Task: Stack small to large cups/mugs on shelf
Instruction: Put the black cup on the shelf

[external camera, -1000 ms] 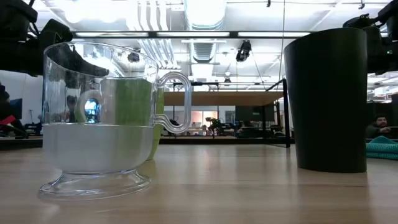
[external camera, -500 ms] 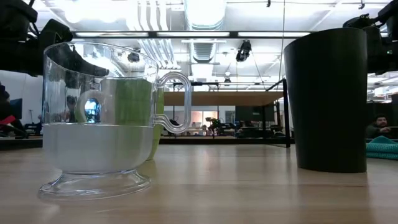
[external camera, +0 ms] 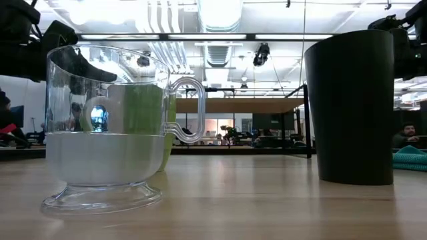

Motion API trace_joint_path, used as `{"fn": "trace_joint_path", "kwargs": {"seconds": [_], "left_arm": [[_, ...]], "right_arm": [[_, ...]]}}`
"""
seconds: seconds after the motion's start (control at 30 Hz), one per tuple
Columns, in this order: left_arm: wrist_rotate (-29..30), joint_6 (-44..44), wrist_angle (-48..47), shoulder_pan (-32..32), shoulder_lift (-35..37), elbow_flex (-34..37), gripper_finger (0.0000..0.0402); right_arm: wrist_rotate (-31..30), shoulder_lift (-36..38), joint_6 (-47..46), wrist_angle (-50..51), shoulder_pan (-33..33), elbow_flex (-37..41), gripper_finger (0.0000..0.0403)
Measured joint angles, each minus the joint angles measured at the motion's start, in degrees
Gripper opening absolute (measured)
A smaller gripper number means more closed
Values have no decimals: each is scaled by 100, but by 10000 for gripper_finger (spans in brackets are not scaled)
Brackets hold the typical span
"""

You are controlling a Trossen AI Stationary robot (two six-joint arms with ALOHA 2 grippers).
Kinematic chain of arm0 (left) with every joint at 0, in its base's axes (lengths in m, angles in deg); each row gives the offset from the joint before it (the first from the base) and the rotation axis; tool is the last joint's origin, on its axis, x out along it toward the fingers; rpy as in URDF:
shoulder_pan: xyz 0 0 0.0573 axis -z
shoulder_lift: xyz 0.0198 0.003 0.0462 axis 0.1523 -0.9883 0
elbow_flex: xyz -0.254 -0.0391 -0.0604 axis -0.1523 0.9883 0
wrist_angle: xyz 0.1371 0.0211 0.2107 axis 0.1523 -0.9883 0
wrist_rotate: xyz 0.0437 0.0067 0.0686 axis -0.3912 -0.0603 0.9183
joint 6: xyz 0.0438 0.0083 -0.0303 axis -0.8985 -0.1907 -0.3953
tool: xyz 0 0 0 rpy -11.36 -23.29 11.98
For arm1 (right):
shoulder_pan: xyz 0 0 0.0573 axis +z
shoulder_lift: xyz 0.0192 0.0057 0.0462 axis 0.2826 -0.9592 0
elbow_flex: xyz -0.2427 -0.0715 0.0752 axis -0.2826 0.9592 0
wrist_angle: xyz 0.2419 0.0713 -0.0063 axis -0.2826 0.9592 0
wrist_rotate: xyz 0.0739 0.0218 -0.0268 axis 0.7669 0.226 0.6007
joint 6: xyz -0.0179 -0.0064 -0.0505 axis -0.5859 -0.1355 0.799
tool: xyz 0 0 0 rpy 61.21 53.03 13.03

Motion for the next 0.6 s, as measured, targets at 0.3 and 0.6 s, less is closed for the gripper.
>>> {"fn": "trace_joint_path", "kwargs": {"seconds": [0.3,0.6], "left_arm": [[2,0,0,0,-1,0,0],[2,-2087,2,0,0,0,0]], "right_arm": [[0,-1,-1105,-126,2,-1,9],[0,-1,-1562,-127,0,-1,9]]}}
